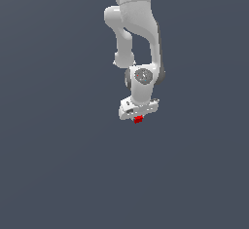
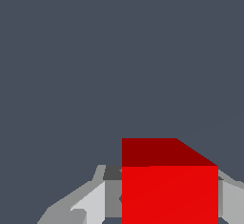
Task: Pick up the red cube and move it to a goal position.
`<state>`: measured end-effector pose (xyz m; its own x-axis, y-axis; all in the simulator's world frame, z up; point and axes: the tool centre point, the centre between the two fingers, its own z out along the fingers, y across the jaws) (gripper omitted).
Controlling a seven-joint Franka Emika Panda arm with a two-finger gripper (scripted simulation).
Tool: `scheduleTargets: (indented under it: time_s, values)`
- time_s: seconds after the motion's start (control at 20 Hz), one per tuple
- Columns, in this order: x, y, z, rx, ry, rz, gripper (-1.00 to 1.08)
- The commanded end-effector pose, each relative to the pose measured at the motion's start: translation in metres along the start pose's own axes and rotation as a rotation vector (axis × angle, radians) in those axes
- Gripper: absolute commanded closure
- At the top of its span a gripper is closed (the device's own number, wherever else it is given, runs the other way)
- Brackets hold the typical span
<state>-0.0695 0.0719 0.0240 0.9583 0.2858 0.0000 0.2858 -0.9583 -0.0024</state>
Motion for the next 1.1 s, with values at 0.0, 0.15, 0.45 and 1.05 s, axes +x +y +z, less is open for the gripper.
scheduleTargets:
  time_s: [0.0, 0.15, 0.45, 1.05]
  values:
    - [0.001, 0.001, -0.004, 0.0, 0.001, 0.0, 1.08]
    - [0.003, 0.003, -0.014, 0.0, 0.001, 0.0, 1.08]
    - [0.011, 0.012, -0.048, -0.001, 0.001, -0.001, 1.08]
    - [0.04, 0.04, -0.161, 0.0, 0.001, -0.002, 1.08]
